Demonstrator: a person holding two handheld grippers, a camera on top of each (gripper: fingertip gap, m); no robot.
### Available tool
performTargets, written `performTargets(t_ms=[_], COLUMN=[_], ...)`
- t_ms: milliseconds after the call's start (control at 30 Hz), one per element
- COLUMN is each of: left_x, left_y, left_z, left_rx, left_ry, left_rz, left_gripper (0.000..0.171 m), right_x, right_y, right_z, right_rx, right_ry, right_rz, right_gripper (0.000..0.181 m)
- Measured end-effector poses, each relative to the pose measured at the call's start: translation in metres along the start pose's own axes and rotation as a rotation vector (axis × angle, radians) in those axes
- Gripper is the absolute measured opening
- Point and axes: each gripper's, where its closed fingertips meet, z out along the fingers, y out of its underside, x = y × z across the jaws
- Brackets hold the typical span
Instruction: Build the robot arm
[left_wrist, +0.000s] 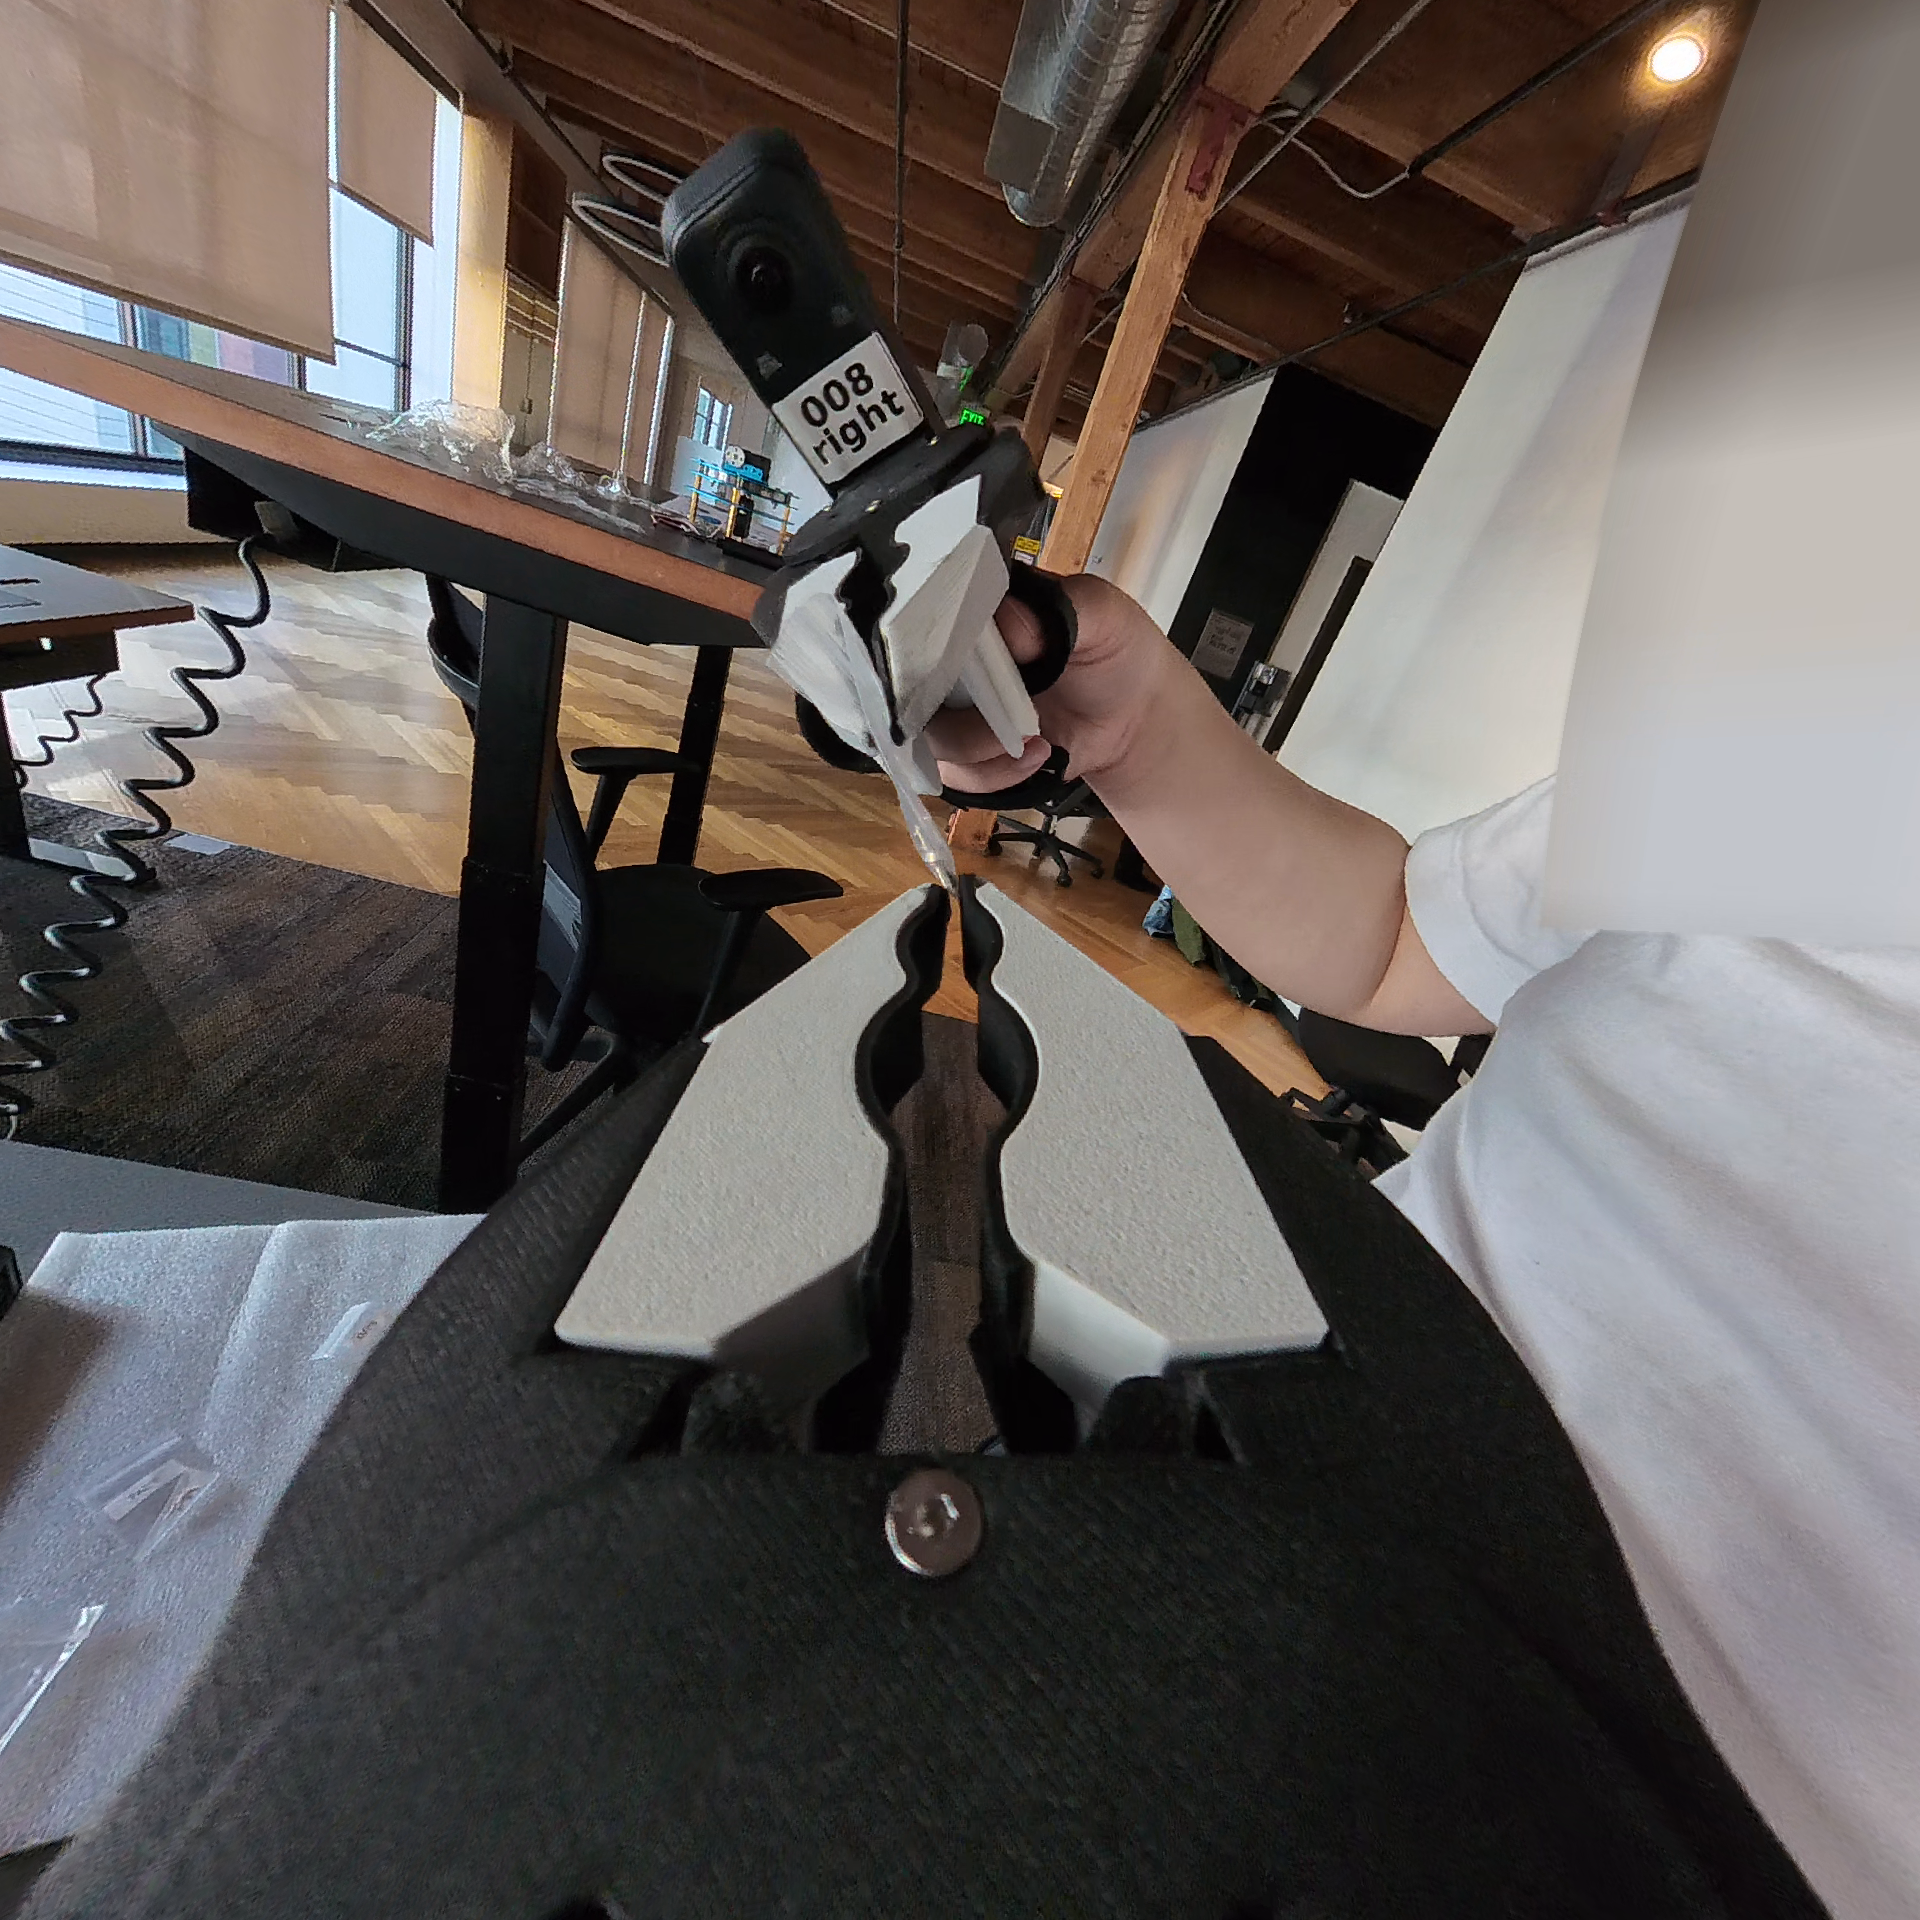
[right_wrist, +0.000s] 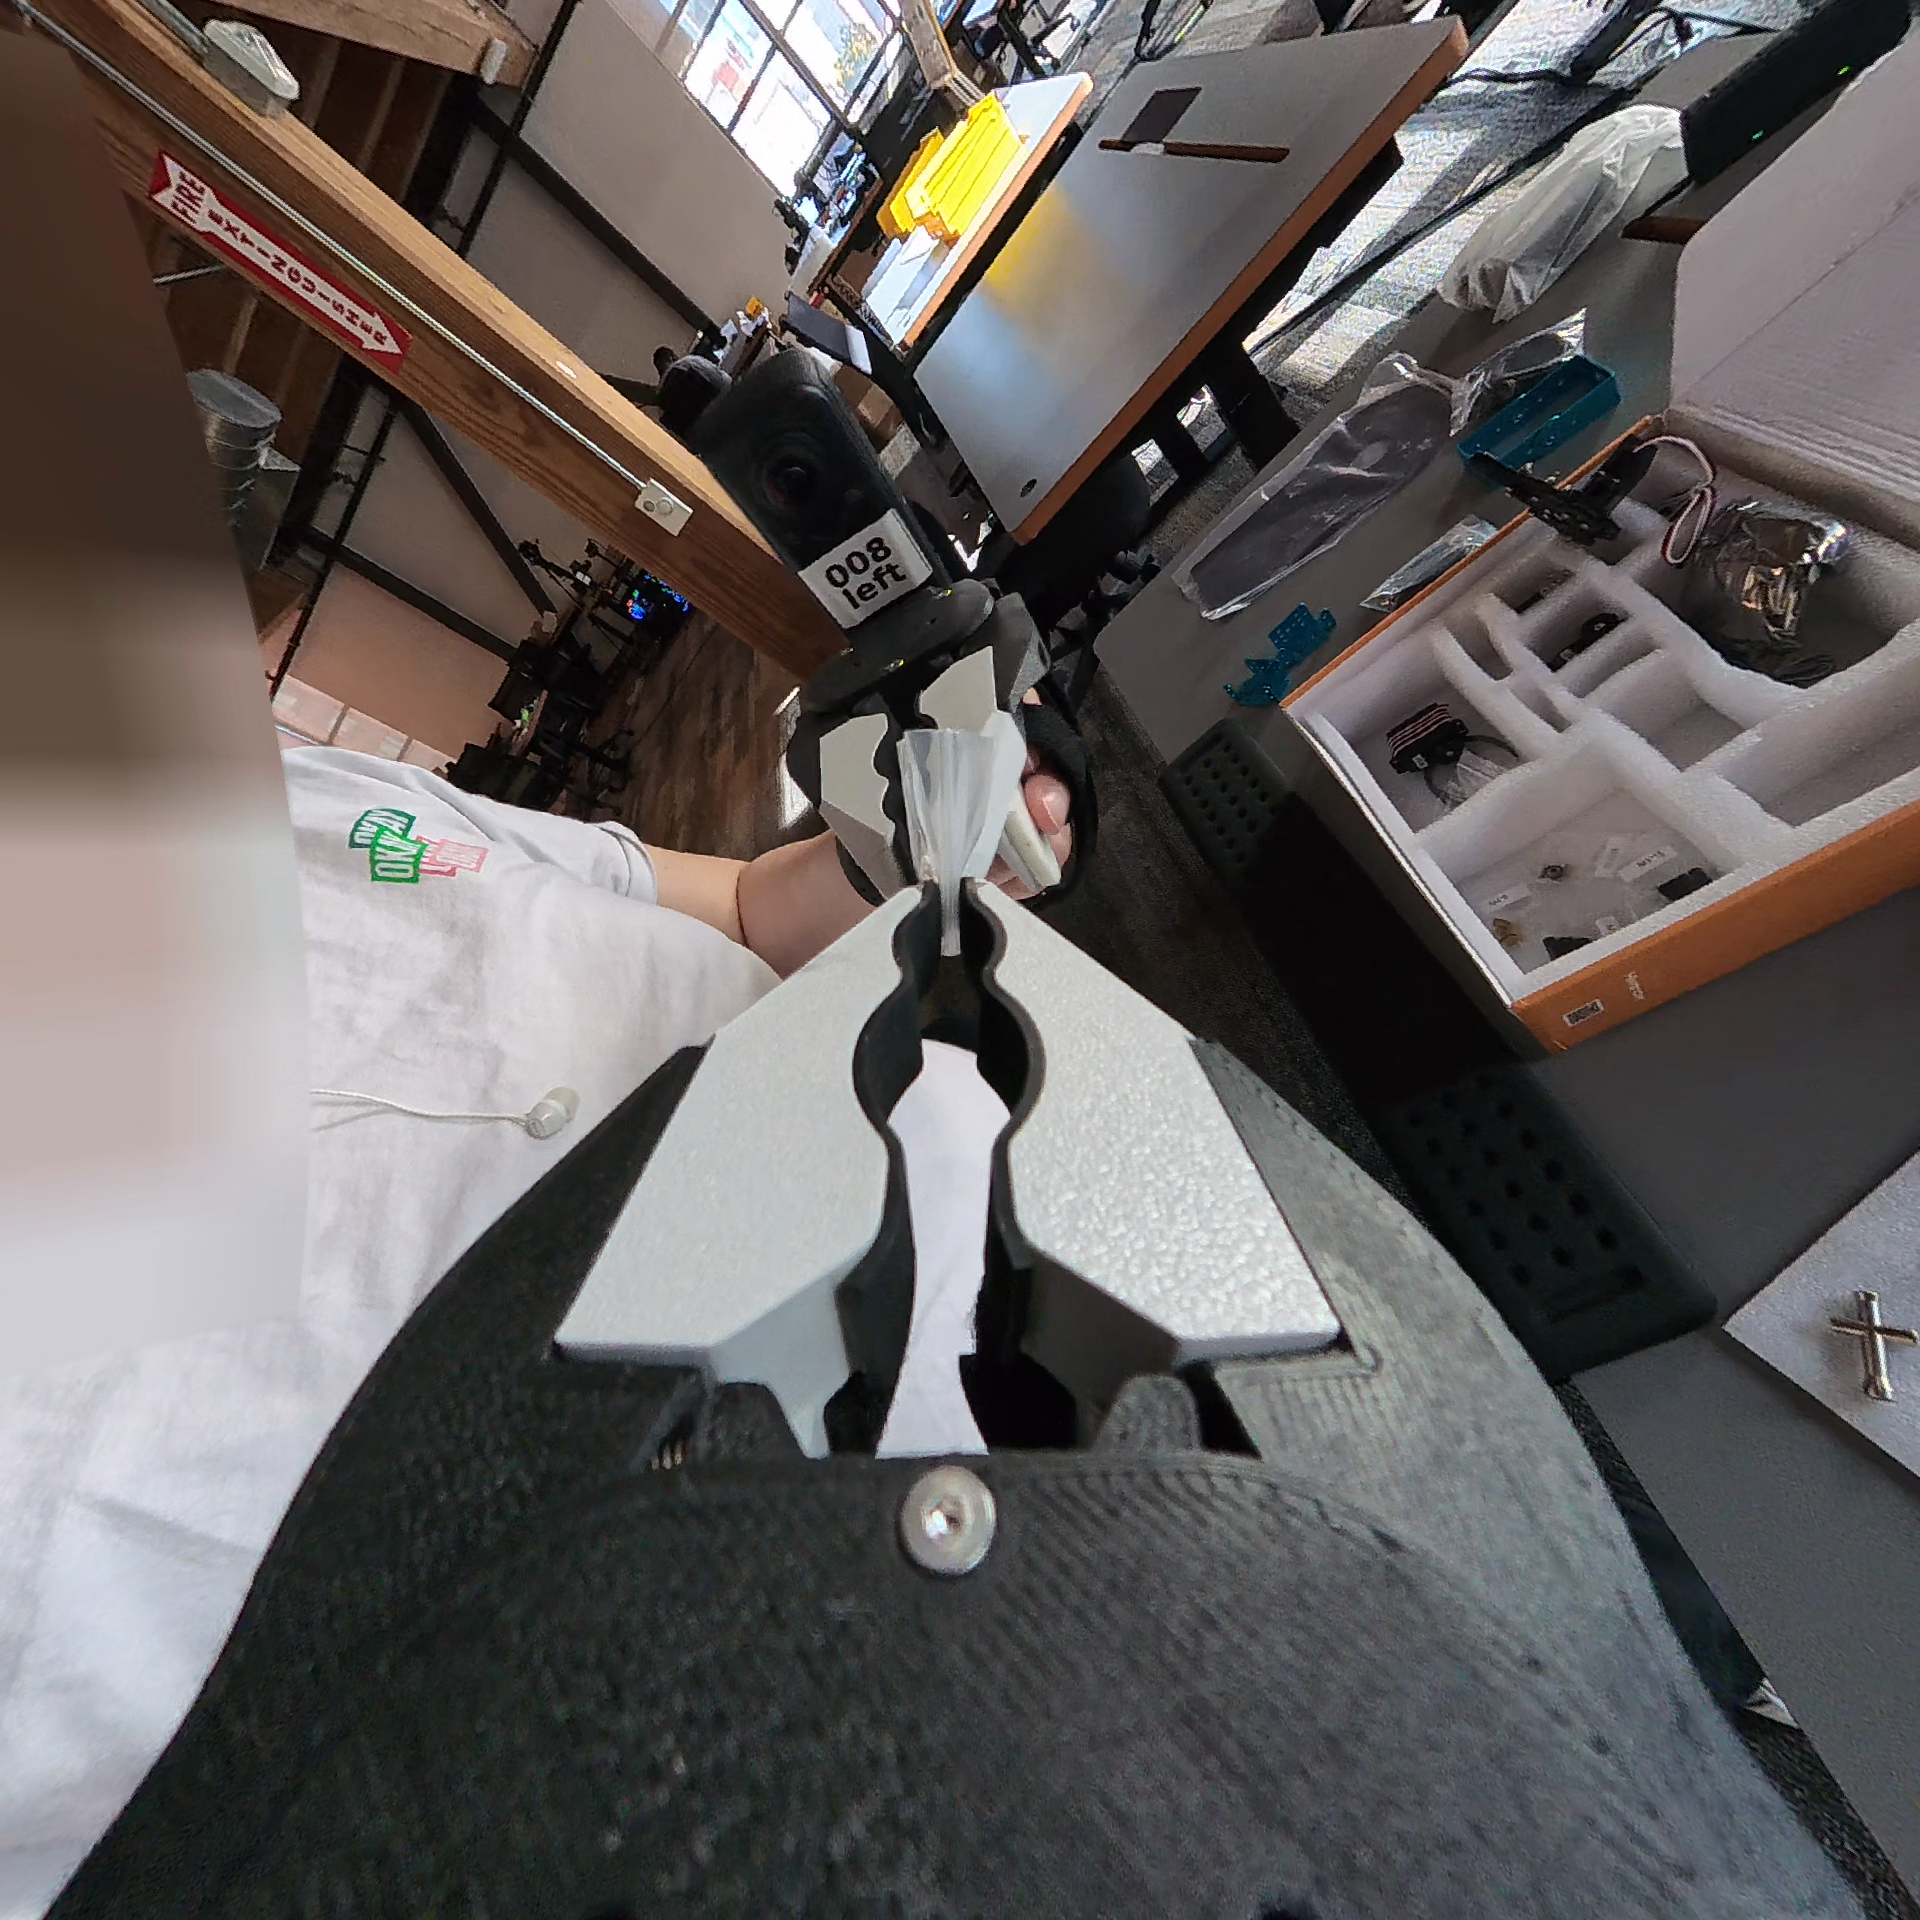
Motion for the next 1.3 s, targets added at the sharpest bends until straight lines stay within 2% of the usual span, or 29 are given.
performTargets(t_ms=[167,267,400,533,700,1000,1100,1200,1300], left_x=[-0.003,-0.011,-0.021,-0.013,0.023,0.134,0.166,0.177,0.168], left_y=[0.001,0.008,0.028,0.032,0.034,0.033,0.027,0.020,0.025], left_z=[0.011,0.023,0.054,0.109,0.217,0.486,0.563,0.619,0.667], left_rx=[-0.003,-0.007,-0.052,-0.083,-0.139,-0.130,-0.141,-0.119,-0.137], left_ry=[0.032,0.068,0.129,0.198,0.280,0.470,0.550,0.570,0.540], left_rz=[-0.017,-0.039,-0.102,-0.150,-0.085,-0.029,-0.075,-0.115,-0.106], left_gripper=[0.002,0.006,0.009,0.010,0.010,0.014,0.014,0.014,0.014], right_x=[0.000,-0.002,-0.009,-0.027,-0.055,-0.109,-0.127,-0.135,-0.130], right_y=[0.004,0.011,0.024,0.047,0.095,0.236,0.264,0.283,0.297], right_z=[-0.011,-0.032,-0.083,-0.155,-0.267,-0.504,-0.578,-0.641,-0.698], right_rx=[0.021,0.049,0.122,0.223,0.352,0.439,0.486,0.482,0.473], right_ry=[0.027,0.073,0.157,0.236,0.308,0.516,0.553,0.604,0.685], right_rz=[0.031,0.053,0.065,0.048,0.019,0.041,0.082,0.097,0.078], right_gripper=[0.001,0.001,0.001,0.001,0.001,0.001,0.000,0.000,0.001])
